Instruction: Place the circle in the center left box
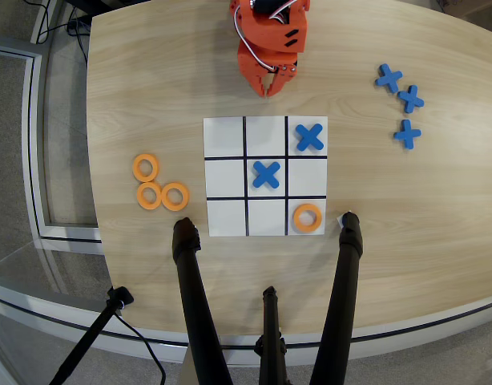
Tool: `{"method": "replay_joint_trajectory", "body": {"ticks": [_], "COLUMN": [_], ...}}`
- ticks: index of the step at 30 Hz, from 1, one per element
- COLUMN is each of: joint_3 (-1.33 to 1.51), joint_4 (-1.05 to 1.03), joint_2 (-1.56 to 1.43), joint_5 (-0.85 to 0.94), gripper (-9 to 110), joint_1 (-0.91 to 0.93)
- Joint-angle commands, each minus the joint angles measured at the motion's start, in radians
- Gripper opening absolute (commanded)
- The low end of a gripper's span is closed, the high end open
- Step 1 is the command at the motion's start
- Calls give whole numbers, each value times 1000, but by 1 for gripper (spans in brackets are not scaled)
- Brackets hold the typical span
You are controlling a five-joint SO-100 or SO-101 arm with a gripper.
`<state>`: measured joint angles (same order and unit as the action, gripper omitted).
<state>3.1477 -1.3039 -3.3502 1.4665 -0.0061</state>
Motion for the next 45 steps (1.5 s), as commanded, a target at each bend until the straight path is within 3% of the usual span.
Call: {"method": "replay_joint_trajectory", "body": {"ticks": [1,18,19,21,27,29,33,45], "joint_3": [-6,-161,-189,-250,-480,-551,-698,-1192], "joint_4": [41,54,63,86,195,255,353,345], "joint_2": [63,210,241,318,597,696,904,1437], "joint_5": [25,25,25,25,21,25,48,123], "gripper": [1,4,9,15,17,23,23,23], "joint_1": [-15,32,44,66,126,158,229,362]}}
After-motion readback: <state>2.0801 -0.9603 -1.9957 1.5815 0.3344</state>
